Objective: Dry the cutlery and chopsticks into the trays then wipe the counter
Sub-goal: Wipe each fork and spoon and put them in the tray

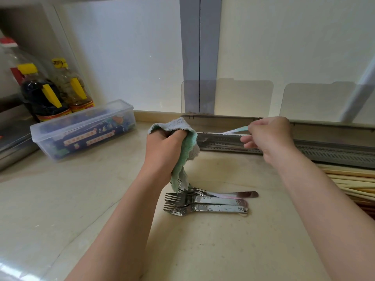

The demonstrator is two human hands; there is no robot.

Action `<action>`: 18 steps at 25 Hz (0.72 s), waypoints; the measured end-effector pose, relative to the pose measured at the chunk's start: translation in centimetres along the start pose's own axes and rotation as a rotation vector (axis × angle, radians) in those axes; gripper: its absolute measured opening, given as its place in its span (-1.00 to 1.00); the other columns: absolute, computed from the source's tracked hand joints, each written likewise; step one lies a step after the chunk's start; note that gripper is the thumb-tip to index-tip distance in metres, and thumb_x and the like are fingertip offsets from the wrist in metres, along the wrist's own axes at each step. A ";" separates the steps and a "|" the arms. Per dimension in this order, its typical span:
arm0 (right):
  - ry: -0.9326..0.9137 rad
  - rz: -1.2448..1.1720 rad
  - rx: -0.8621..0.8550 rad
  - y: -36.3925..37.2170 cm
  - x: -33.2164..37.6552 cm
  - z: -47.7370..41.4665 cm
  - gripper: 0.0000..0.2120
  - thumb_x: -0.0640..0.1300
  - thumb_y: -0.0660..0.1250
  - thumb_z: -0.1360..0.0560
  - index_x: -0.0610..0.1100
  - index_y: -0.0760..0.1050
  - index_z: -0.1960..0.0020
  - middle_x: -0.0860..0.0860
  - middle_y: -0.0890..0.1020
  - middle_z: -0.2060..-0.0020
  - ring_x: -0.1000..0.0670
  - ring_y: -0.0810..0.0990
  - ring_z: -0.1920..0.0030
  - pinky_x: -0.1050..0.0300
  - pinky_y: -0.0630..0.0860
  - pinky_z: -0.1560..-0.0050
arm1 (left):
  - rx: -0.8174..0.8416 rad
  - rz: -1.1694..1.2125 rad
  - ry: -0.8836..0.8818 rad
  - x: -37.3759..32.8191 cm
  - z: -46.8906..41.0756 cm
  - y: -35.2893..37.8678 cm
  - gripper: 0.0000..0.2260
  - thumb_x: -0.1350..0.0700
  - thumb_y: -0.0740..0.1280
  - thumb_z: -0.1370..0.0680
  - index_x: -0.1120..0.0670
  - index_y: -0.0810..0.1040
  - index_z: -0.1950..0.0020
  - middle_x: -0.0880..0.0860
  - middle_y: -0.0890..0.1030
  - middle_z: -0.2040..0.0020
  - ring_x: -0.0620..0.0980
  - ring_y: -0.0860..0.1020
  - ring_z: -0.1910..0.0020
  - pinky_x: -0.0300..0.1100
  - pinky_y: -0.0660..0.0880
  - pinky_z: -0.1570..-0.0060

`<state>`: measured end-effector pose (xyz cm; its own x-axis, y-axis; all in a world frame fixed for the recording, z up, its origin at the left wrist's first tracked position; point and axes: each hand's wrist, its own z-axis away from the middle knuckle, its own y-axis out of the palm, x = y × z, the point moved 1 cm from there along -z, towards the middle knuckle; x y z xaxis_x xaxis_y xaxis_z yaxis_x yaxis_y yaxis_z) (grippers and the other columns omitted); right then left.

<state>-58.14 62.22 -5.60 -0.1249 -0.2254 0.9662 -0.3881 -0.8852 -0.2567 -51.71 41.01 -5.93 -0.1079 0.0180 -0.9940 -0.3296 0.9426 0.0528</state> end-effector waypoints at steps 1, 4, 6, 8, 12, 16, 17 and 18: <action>-0.019 0.083 0.000 -0.1 0.1 0.1 -0.84 -0.31 0.21 -0.54 -0.22 0.56 -0.02 -0.10 0.67 0.44 -0.08 0.67 0.48 0.03 0.66 0.27 | -0.001 0.001 -0.002 0.0 0.0 0.0 -0.92 0.19 0.36 -0.54 0.16 0.63 0.12 0.11 0.57 0.25 0.03 0.51 0.28 -0.05 0.46 0.27; -0.198 0.352 0.028 -0.7 1.2 1.4 -0.82 -0.31 0.22 -0.52 -0.12 0.57 0.06 -0.05 0.69 0.23 -0.03 0.68 0.44 0.17 0.56 0.41 | -0.007 0.002 0.002 0.0 0.0 -0.1 -0.92 0.20 0.35 -0.55 0.16 0.62 0.11 0.12 0.55 0.25 0.02 0.48 0.30 -0.06 0.43 0.28; -0.348 0.497 0.225 -0.8 2.1 2.3 -0.83 -0.28 0.27 -0.53 -0.08 0.59 0.11 0.01 0.67 0.20 0.00 0.71 0.35 0.15 0.55 0.45 | -0.001 0.007 0.003 -0.1 0.1 0.0 -0.92 0.20 0.35 -0.55 0.14 0.61 0.13 0.12 0.55 0.25 0.03 0.48 0.28 -0.05 0.43 0.27; -0.403 0.707 0.599 -0.5 2.6 3.3 -0.91 -0.21 0.37 -0.53 -0.05 0.62 0.09 -0.01 0.68 0.20 0.00 0.70 0.29 0.18 0.52 0.46 | -0.004 0.000 0.001 0.0 0.2 0.1 -0.90 0.19 0.36 -0.55 0.12 0.62 0.16 0.10 0.56 0.24 0.02 0.50 0.26 -0.05 0.46 0.24; -0.357 1.070 1.040 0.3 2.6 5.6 -0.80 0.03 0.56 -0.40 -0.01 0.63 0.07 -0.07 0.71 0.15 0.00 0.60 0.30 0.16 0.52 0.40 | -0.006 -0.008 0.003 0.2 0.2 0.4 -0.88 0.17 0.37 -0.54 0.21 0.63 0.09 0.09 0.58 0.25 0.03 0.53 0.25 -0.05 0.49 0.20; -0.395 1.286 1.063 1.3 2.2 7.1 -0.67 0.16 0.60 -0.30 0.04 0.59 0.08 0.11 0.65 0.13 0.02 0.64 0.09 0.03 0.62 0.08 | -0.002 0.000 0.016 0.2 0.2 0.3 -0.88 0.16 0.38 -0.52 0.22 0.62 0.10 0.09 0.60 0.24 0.04 0.55 0.24 -0.03 0.51 0.19; -0.396 1.318 1.059 1.5 2.1 7.3 -0.67 0.16 0.60 -0.30 0.04 0.59 0.08 0.11 0.65 0.13 0.02 0.64 0.09 0.02 0.61 0.06 | 0.003 0.000 0.017 0.2 0.2 0.3 -0.88 0.15 0.39 -0.51 0.20 0.63 0.12 0.09 0.61 0.25 0.04 0.55 0.24 -0.03 0.52 0.19; -0.403 1.333 1.052 1.6 2.0 7.4 -0.69 0.15 0.59 -0.30 0.03 0.59 0.09 0.11 0.65 0.14 0.01 0.64 0.08 0.03 0.61 0.07 | 0.006 0.000 0.019 0.2 0.2 0.3 -0.89 0.14 0.39 -0.50 0.18 0.63 0.15 0.09 0.61 0.26 0.04 0.55 0.26 -0.03 0.51 0.21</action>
<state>-52.25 57.33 -3.94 0.4410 -0.8906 0.1107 0.5103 0.1474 -0.8473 -51.64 41.39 -6.13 -0.1258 0.0117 -0.9920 -0.3239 0.9447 0.0523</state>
